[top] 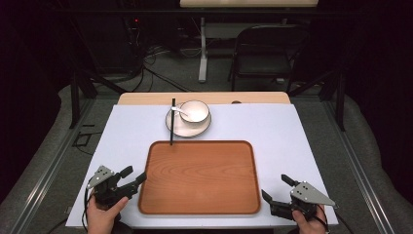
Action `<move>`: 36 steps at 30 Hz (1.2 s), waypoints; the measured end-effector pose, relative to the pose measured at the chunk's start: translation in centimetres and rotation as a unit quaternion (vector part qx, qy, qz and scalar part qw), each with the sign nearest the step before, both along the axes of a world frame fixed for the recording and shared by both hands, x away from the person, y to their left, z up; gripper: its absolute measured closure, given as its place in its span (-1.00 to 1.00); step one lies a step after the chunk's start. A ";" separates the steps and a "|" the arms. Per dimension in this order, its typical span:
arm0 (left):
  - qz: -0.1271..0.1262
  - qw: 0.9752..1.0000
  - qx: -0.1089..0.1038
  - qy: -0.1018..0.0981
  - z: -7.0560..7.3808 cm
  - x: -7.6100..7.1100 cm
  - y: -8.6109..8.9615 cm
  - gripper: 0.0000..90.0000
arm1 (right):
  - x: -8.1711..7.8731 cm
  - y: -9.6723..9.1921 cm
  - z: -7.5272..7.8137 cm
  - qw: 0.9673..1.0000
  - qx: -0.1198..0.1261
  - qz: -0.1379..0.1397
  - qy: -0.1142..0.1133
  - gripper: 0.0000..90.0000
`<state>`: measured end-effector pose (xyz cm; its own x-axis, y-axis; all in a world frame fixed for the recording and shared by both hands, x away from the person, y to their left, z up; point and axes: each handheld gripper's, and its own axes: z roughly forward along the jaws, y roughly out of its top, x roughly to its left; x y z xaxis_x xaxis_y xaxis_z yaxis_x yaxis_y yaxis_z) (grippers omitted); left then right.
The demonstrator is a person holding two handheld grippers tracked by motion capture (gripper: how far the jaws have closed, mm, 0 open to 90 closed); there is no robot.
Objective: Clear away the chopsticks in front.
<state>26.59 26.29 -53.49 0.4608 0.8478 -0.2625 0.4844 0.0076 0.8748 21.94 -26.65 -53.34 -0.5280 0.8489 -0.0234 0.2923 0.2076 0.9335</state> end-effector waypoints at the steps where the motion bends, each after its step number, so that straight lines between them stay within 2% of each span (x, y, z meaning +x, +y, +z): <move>1: 0.000 1.000 0.001 0.001 0.0 0.0 0.0 -0.26 | 0.0 0.0 0.0 1.000 0.002 0.000 0.003 -0.68; 19: 0.011 1.000 -0.006 0.009 0.0 0.0 0.5 -0.26 | 0.0 0.1 0.0 1.000 -0.001 0.004 0.001 -0.68; 24: 0.013 0.999 -0.032 0.025 0.2 0.4 0.4 -0.26 | 0.1 0.2 0.0 1.000 -0.001 0.001 0.003 -0.68; 25: 0.013 0.999 -0.032 0.025 0.2 0.4 0.4 -0.26 | 0.1 0.2 0.0 1.000 -0.003 0.002 0.003 -0.68; 29: 0.017 0.998 -0.047 0.039 1.2 1.5 0.3 -0.26 | 0.1 0.2 0.0 1.000 -0.001 0.000 0.003 -0.68; 32: 0.015 0.999 -0.029 0.040 2.1 2.5 0.0 -0.27 | 0.1 0.2 0.0 1.000 0.001 -0.003 0.006 -0.68; 36: 0.011 0.999 -0.029 0.041 3.0 4.1 -0.4 -0.27 | 0.1 0.1 0.0 1.000 0.004 -0.006 0.008 -0.68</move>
<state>30.69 25.87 -50.44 0.4176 0.8397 -0.3471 0.5539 0.0676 0.8299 22.05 -26.60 -53.34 -0.5185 0.8550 -0.0077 0.3098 0.1962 0.9304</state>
